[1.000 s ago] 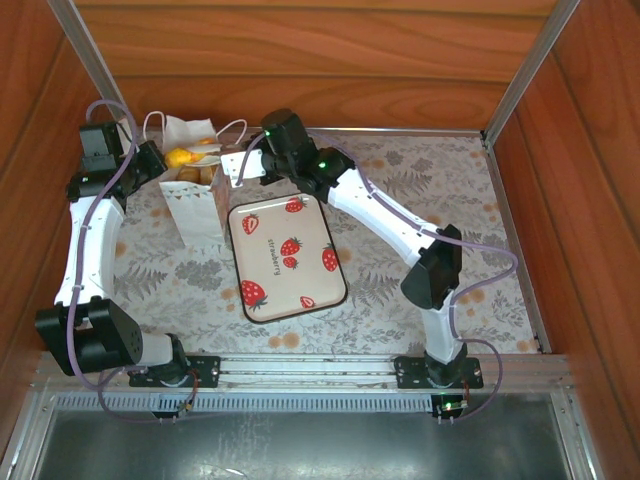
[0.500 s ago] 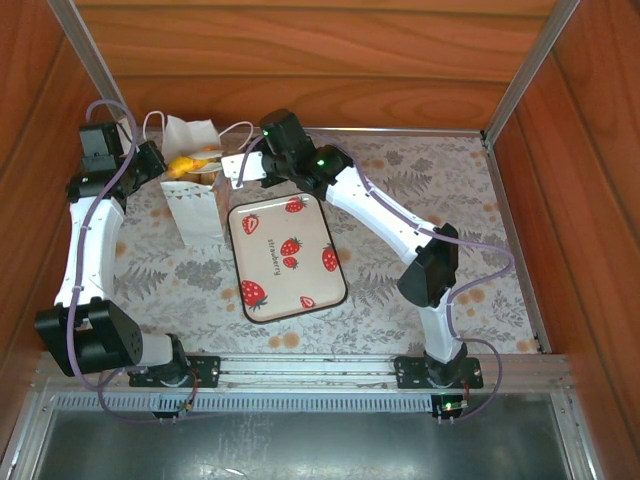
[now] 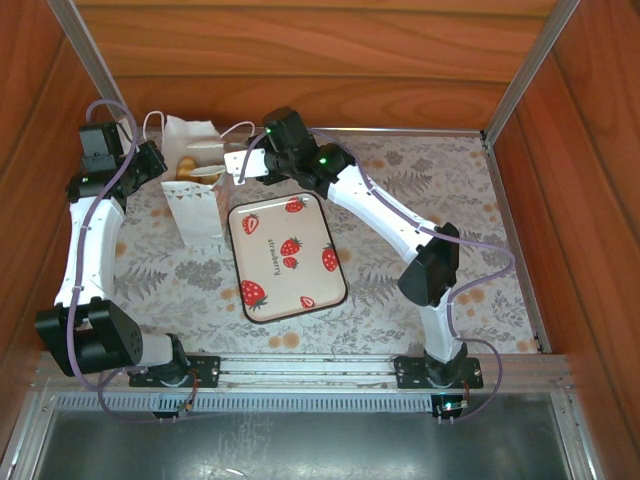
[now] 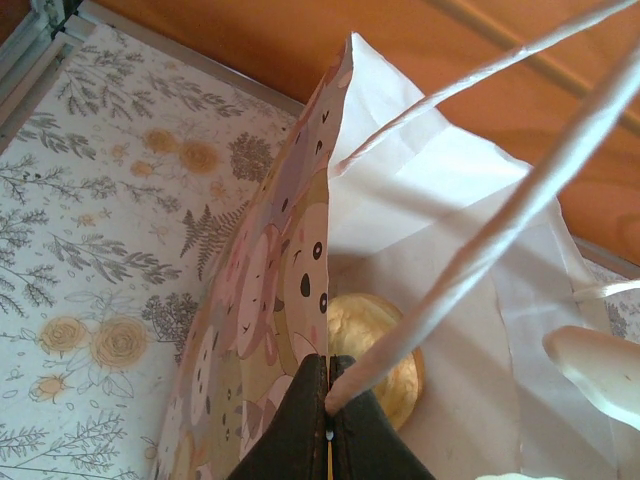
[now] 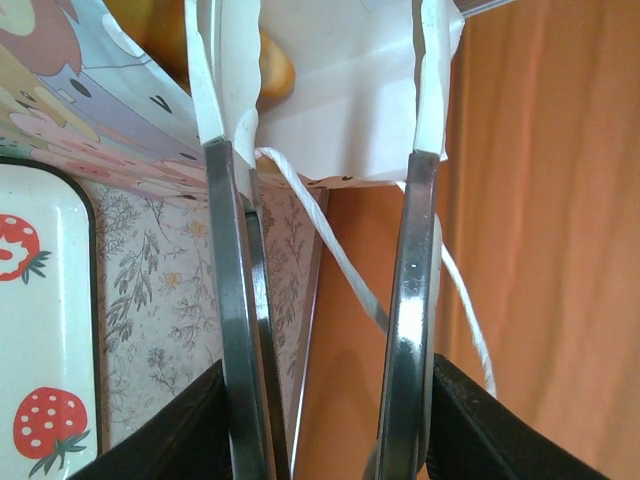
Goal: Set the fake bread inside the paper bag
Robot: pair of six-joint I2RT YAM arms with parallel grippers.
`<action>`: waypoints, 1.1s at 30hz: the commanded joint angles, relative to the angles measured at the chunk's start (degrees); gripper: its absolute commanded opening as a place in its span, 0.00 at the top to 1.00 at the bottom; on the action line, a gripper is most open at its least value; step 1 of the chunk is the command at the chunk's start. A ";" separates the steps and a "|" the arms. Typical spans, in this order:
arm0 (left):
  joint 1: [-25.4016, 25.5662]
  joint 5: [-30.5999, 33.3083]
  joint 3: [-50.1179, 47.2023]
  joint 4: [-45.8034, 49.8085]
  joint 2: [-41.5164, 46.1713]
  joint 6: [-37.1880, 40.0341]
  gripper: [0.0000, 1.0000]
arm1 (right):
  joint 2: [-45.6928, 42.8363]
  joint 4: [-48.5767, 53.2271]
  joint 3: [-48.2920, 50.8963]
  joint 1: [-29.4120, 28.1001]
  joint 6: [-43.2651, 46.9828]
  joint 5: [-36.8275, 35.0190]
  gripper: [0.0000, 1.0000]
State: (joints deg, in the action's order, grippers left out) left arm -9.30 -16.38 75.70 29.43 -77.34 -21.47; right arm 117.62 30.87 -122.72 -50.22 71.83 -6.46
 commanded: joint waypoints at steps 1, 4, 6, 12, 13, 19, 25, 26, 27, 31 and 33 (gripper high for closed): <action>0.37 -1.30 1.11 -0.07 0.46 0.21 1.00 | -3.70 -0.28 1.49 -0.16 -1.76 2.60 0.51; 0.42 -2.54 1.51 -0.07 0.15 0.02 1.00 | -6.30 -2.43 3.78 -0.19 -3.41 3.62 0.51; 0.34 -3.12 1.81 -0.10 -0.07 -0.19 1.00 | -8.26 -3.09 4.87 -0.19 -5.33 4.04 0.52; 0.36 -3.31 2.68 -0.08 -0.09 -0.26 0.92 | -14.47 -6.06 9.15 -0.14 -11.43 4.25 0.53; 0.42 -3.36 2.85 -0.07 -0.07 -0.30 0.90 | -15.26 -6.13 9.44 -0.14 -12.45 4.14 0.54; -0.02 -2.64 3.38 -0.07 1.59 -0.47 0.60 | -24.91 -8.49 17.11 -0.10 -19.73 1.97 0.54; -0.78 -1.16 2.41 -0.07 6.26 -0.79 0.37 | -36.76 -10.50 30.39 -0.13 -30.52 -0.33 0.55; -0.94 -0.73 1.86 -0.07 7.43 -0.85 0.35 | -38.80 -10.48 33.02 -0.11 -32.79 -0.38 0.55; -0.98 -0.33 1.20 -0.03 8.65 -0.85 0.33 | -40.73 -10.52 35.56 -0.14 -34.88 -0.63 0.55; -1.22 1.15 -2.45 -0.07 14.24 -0.86 0.27 | -47.16 -10.14 44.47 -0.14 -42.01 -2.29 0.55; -1.26 2.30 -4.91 0.01 17.68 -0.72 0.24 | -50.37 -9.64 49.21 -0.12 -45.41 -2.69 0.55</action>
State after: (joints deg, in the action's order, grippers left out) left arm -10.13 -16.21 73.54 29.15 -62.81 -22.55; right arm 70.19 22.68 -77.87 -50.22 35.31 -7.46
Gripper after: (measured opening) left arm 0.752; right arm 0.449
